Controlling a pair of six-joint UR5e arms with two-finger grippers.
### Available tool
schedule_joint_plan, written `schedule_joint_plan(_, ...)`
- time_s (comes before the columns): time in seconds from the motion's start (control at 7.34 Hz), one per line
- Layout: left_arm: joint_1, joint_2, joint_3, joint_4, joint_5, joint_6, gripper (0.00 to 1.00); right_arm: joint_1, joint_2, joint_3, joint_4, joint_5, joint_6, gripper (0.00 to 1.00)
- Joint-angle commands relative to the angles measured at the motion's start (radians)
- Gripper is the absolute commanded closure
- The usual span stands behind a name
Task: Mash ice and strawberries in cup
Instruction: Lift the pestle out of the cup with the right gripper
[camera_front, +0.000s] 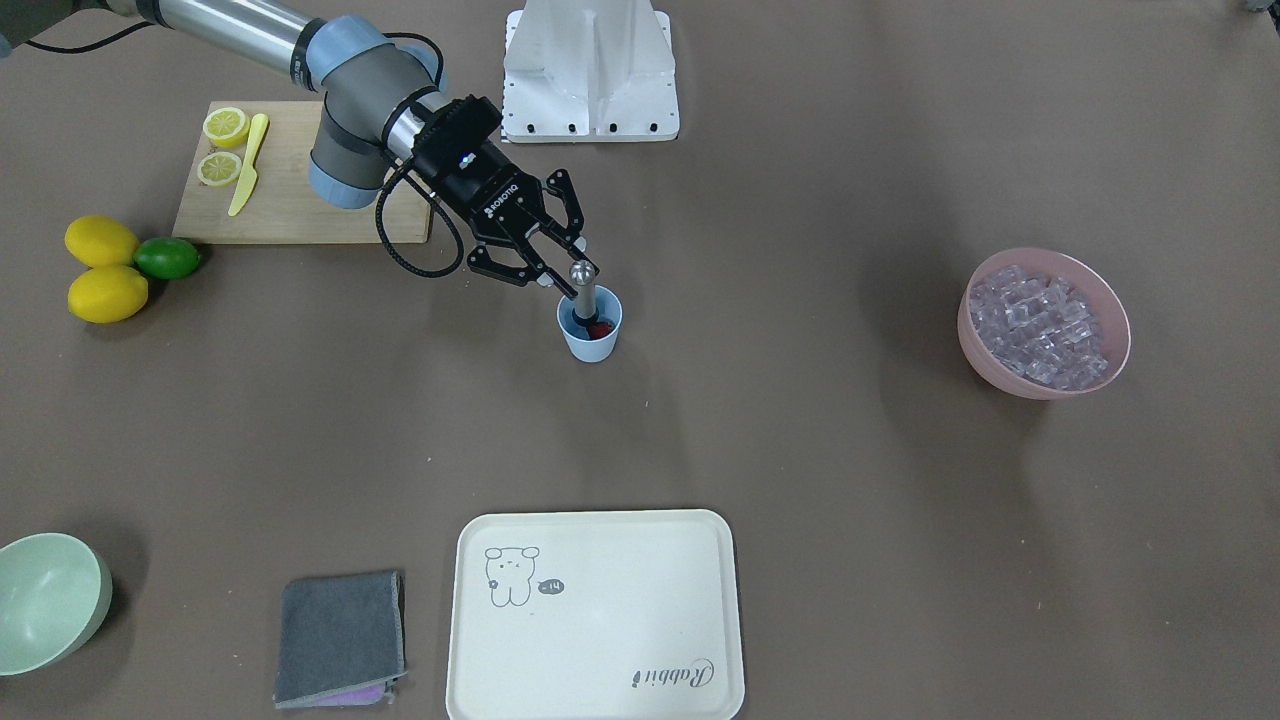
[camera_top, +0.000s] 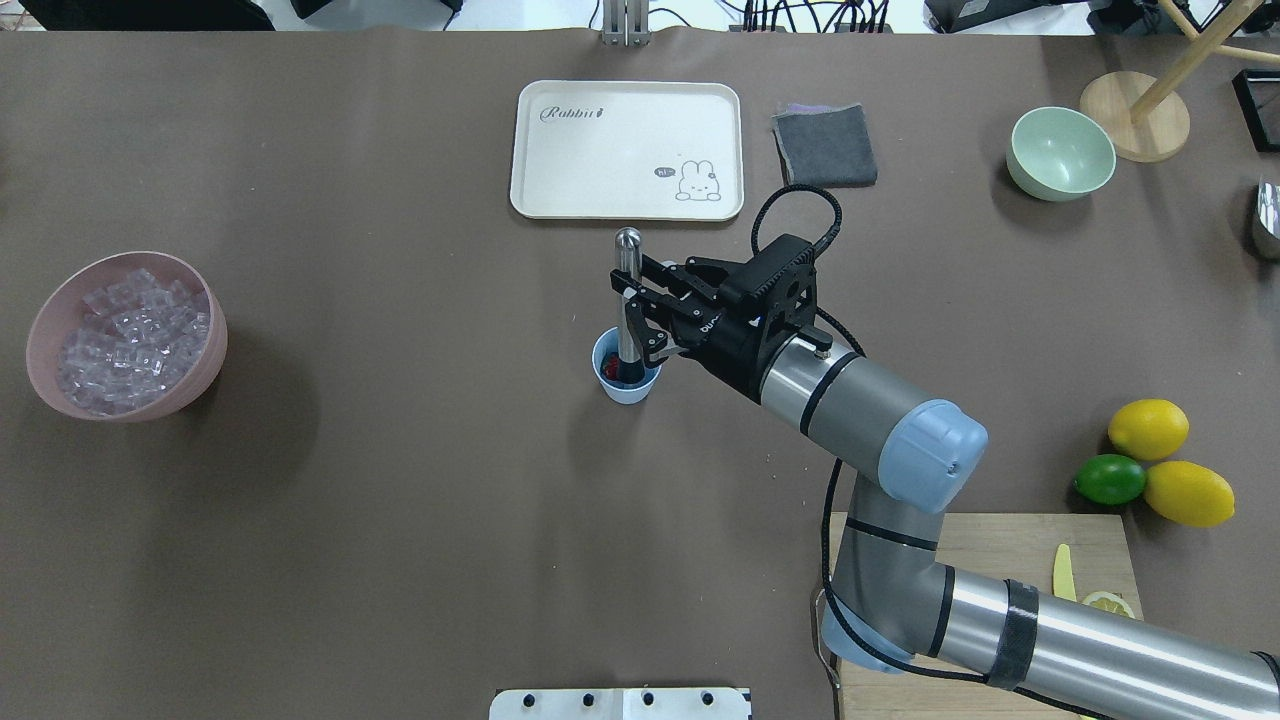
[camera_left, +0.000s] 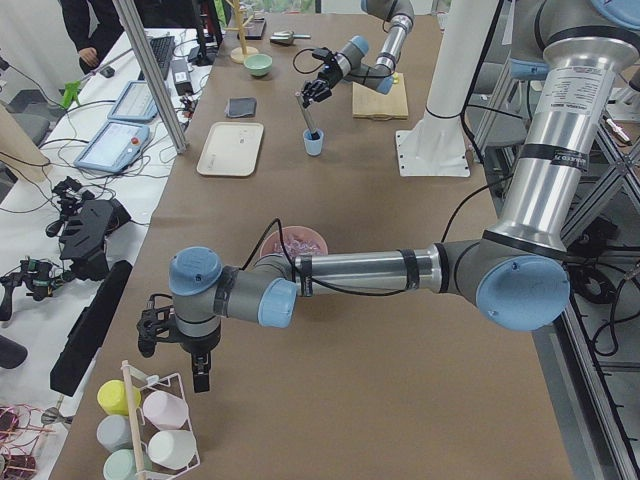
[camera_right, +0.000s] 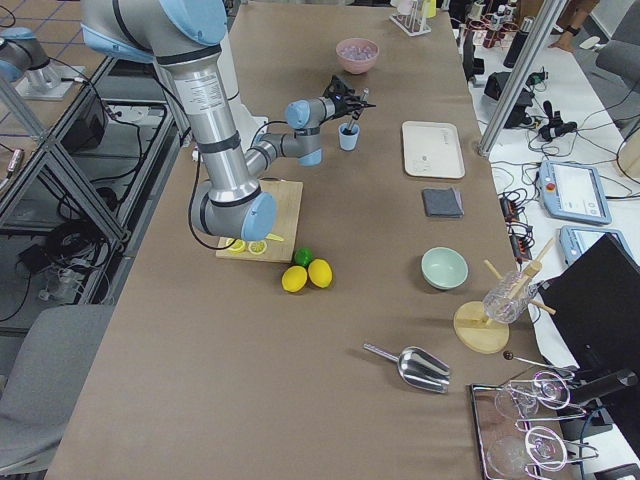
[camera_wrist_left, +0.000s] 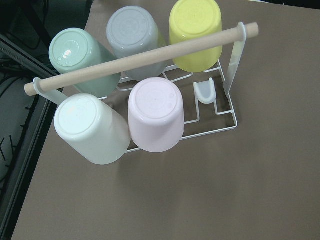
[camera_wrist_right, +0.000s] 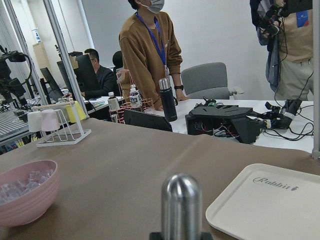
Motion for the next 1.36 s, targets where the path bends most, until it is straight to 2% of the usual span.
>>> schedule_joint_plan(0.0, 0.000, -0.002, 0.001, 0.000, 0.000, 0.000, 0.02, 0.024, 0.010, 0.020, 0.000, 0.001, -0.002, 1.00)
schedule_joint_plan(0.82, 0.000, -0.002, -0.005, -0.020, -0.002, 0.003, 0.02, 0.075, 0.009, 0.129, -0.069, 0.008, 0.009, 1.00)
schedule_joint_plan(1.23, 0.003, 0.001, -0.008, -0.069, -0.003, 0.003, 0.02, 0.121, -0.048, 0.281, -0.277, 0.007, 0.015, 1.00)
